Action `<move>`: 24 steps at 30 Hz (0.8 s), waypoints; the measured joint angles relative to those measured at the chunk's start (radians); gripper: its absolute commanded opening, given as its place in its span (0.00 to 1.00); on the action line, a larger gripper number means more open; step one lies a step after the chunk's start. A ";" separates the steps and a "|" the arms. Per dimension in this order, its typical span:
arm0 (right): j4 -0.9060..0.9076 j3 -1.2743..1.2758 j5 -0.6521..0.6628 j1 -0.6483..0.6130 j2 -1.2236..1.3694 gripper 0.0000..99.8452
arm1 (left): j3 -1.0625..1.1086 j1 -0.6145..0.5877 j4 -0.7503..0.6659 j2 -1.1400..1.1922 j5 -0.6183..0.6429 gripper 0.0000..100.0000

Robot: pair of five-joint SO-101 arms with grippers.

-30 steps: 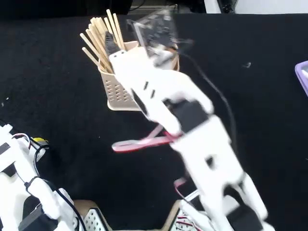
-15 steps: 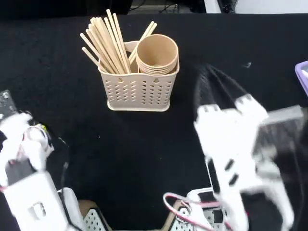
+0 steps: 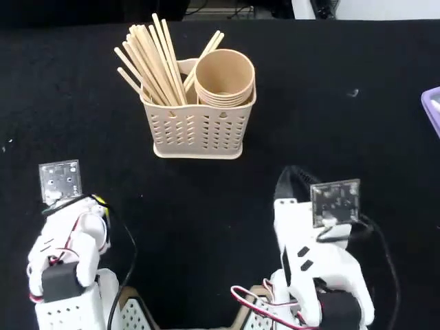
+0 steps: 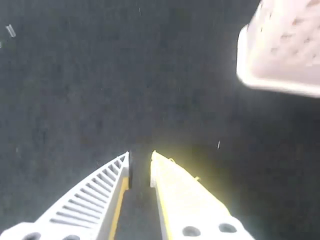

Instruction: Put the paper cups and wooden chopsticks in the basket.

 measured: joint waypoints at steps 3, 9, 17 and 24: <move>0.123 0.006 -0.020 -0.002 0.000 0.01 | 0.046 0.002 0.034 -0.054 0.000 0.08; 0.132 0.184 -0.153 0.000 0.000 0.02 | 0.167 0.066 0.029 -0.046 0.000 0.08; -0.080 0.517 -0.166 0.026 0.000 0.02 | 0.290 0.209 -0.040 -0.048 0.000 0.08; -0.017 0.545 -0.166 0.043 0.000 0.01 | 0.293 0.226 -0.037 -0.046 0.002 0.08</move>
